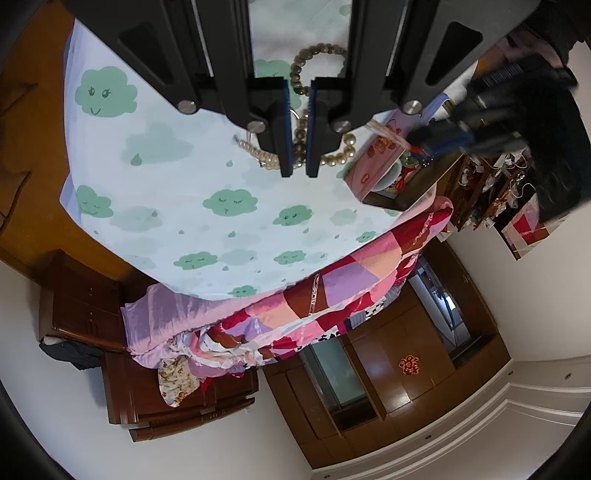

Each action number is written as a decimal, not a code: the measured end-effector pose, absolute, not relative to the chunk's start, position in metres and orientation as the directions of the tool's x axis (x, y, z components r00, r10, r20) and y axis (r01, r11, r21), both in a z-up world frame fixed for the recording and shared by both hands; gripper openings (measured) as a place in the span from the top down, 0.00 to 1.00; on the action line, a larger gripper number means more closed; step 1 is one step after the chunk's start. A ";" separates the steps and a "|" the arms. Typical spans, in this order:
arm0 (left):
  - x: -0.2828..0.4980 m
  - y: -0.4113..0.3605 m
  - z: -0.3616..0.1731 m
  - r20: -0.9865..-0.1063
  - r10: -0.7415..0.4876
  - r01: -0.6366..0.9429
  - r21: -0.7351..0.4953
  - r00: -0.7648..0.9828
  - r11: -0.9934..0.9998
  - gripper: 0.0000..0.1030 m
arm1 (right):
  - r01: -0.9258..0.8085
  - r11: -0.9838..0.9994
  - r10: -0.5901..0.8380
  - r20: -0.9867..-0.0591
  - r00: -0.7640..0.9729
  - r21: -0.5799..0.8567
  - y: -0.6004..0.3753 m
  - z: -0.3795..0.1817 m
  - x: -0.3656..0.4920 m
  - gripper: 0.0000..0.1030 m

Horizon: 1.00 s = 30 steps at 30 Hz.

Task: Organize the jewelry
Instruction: 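Carry the pearl necklace over the tin with both tools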

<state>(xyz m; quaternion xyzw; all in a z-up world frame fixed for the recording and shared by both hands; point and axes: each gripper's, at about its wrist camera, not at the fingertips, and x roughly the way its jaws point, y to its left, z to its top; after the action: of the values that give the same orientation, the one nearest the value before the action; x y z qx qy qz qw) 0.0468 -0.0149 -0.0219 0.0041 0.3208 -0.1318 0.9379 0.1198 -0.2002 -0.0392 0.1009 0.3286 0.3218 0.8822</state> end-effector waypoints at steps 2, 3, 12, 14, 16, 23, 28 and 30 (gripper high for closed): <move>0.047 -0.005 -0.015 -0.593 -0.220 0.224 -0.069 0.774 0.972 0.87 | -0.508 0.769 0.639 -0.511 0.576 0.389 -0.199 -0.038 0.118 0.92; 0.045 0.001 -0.011 -0.588 -0.207 0.208 -0.066 0.782 0.976 0.87 | -0.516 0.765 0.642 -0.506 0.575 0.385 -0.197 -0.036 0.117 0.92; 0.033 0.053 0.011 -0.553 -0.111 0.083 -0.076 0.825 0.994 0.87 | -0.591 0.721 0.687 -0.476 0.548 0.361 -0.157 -0.011 0.110 0.92; 0.032 0.063 0.014 -0.547 -0.079 0.053 -0.064 0.833 0.997 0.87 | -0.613 0.709 0.698 -0.473 0.537 0.350 -0.146 -0.006 0.108 0.92; 0.030 0.074 0.016 -0.540 -0.062 0.031 -0.066 0.839 0.997 0.87 | -0.629 0.698 0.706 -0.471 0.528 0.342 -0.138 -0.002 0.106 0.92; 0.029 0.105 0.013 -0.548 -0.011 -0.036 -0.075 0.836 0.996 0.87 | -0.702 0.644 0.742 -0.474 0.475 0.303 -0.095 0.011 0.099 0.92; 0.031 0.116 0.002 -0.565 -0.001 -0.066 -0.098 0.825 0.993 0.87 | -0.746 0.605 0.758 -0.487 0.433 0.278 -0.065 0.011 0.095 0.92; 0.032 0.120 -0.002 -0.571 0.012 -0.087 -0.104 0.821 0.991 0.87 | -0.761 0.592 0.760 -0.499 0.417 0.265 -0.051 0.009 0.095 0.92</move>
<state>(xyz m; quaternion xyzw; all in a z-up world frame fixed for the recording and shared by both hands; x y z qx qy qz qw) 0.0320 0.1201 -0.0016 -0.0626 0.2981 0.0260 0.9521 0.0950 -0.0510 0.0086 -0.0011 0.2959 0.4515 0.8418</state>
